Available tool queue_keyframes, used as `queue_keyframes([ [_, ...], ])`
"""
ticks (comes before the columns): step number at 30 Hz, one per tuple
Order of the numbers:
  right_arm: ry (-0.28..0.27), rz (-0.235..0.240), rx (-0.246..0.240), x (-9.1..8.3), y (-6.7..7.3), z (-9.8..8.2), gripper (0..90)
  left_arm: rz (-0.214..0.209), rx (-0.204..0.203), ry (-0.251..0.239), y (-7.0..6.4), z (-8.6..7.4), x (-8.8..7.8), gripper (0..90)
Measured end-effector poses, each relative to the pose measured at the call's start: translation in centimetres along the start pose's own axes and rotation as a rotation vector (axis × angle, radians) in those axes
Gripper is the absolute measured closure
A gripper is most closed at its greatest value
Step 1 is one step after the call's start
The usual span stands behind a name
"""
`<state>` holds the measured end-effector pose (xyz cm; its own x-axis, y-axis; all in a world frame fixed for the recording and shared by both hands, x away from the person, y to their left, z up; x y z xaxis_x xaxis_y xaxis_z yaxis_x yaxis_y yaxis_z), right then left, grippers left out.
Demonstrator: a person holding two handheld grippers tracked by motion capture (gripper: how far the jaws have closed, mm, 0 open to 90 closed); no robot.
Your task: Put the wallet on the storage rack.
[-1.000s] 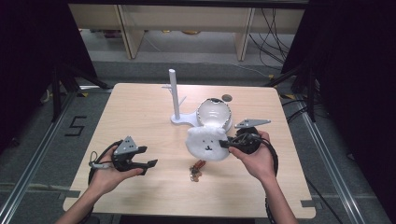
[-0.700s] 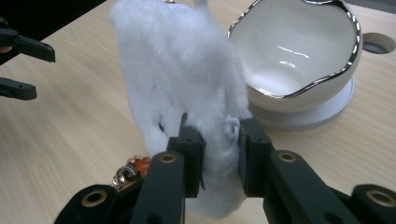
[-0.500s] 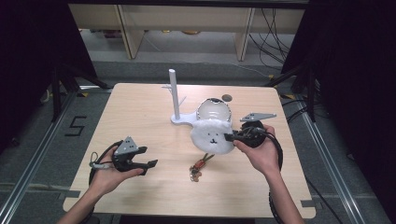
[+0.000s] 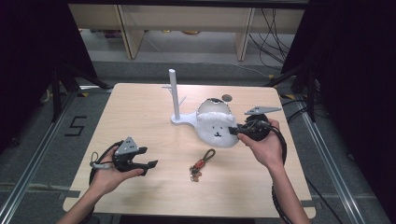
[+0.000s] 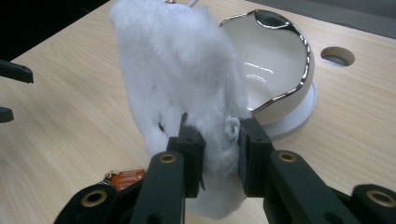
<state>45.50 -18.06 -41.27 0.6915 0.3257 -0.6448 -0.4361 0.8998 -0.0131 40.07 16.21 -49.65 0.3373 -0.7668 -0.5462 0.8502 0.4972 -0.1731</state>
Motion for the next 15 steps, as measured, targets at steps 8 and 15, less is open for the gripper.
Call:
queue_keyframes([
  [8, -0.018, -0.025, -0.009, 0.2, -1.3, 0.9, 74.9, 0.008, 0.011, 0.017, 0.1, -0.1, -0.2, 31.2],
  [15, -0.010, -0.037, 0.012, 0.4, -1.8, 1.7, 75.0, 0.006, -0.004, 0.002, 0.1, -0.1, -0.1, 31.1],
])
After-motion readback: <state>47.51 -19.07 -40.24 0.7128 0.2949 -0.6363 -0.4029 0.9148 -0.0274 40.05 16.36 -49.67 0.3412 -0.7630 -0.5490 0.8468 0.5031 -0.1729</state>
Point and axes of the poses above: each handheld gripper's, and its own axes: x roughly forward along the jaws, z roughly out of its top, y roughly to its left, the point moved 6 cm from there along x, roughly forward along the jaws, and after that the axes turned 14 degrees about -z, right-handed, at the moved point
